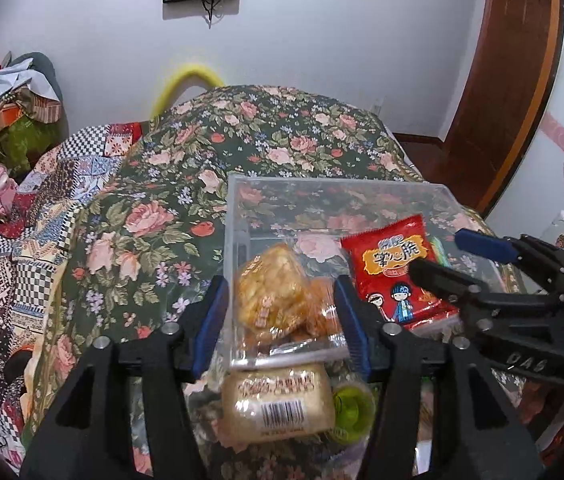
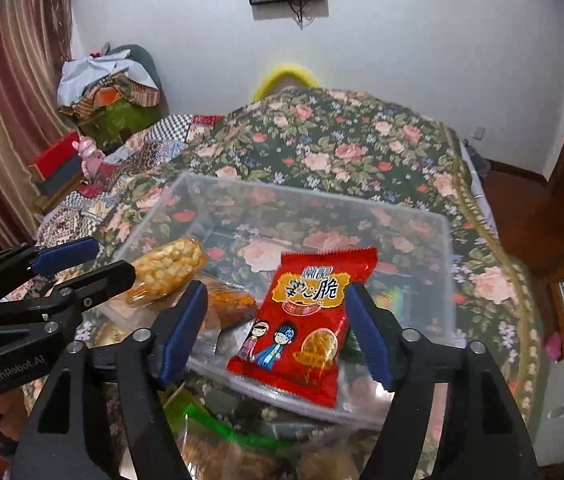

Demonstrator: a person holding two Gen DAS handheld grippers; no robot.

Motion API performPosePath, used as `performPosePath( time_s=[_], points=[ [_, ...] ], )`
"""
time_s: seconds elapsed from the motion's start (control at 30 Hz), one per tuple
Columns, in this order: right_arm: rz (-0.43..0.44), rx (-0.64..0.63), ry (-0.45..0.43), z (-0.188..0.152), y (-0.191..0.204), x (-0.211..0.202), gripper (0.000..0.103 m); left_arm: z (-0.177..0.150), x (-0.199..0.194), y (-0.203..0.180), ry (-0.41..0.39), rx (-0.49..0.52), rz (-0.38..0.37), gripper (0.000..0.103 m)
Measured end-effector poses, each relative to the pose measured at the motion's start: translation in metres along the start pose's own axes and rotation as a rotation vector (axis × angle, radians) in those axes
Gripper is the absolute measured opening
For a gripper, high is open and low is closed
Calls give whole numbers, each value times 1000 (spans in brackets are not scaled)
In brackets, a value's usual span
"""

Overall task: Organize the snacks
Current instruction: 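Lift the cracker pack and red chip bag into the clear box, then release both, then grasp the long biscuit roll with the left tool while the right tool grasps the blue biscuit bag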

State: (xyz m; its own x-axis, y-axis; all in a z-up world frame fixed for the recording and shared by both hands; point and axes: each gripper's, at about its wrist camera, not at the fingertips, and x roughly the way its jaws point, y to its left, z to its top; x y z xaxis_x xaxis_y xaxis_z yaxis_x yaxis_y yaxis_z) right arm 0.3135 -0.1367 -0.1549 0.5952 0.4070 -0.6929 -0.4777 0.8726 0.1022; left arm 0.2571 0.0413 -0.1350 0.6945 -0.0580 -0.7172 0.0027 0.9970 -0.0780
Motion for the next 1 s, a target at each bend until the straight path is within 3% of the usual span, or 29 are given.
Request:
performPosePath(
  time_s=[0.2, 0.43, 0.7, 1.0],
  points=[
    [-2, -15, -53, -5, -2, -38, 71, -11, -33, -4, -18, 21, -9, 64],
    [-19, -15, -102, -30, -6, -82, 80, -39, -59, -13, 7, 47, -30, 67],
    [-53, 4, -74, -74, -12, -109, 80, -82, -70, -25, 96, 45, -56, 68],
    [-55, 39, 1, -122, -16, -107, 80, -117, -60, -46, 187, 57, -65, 68]
  ],
)
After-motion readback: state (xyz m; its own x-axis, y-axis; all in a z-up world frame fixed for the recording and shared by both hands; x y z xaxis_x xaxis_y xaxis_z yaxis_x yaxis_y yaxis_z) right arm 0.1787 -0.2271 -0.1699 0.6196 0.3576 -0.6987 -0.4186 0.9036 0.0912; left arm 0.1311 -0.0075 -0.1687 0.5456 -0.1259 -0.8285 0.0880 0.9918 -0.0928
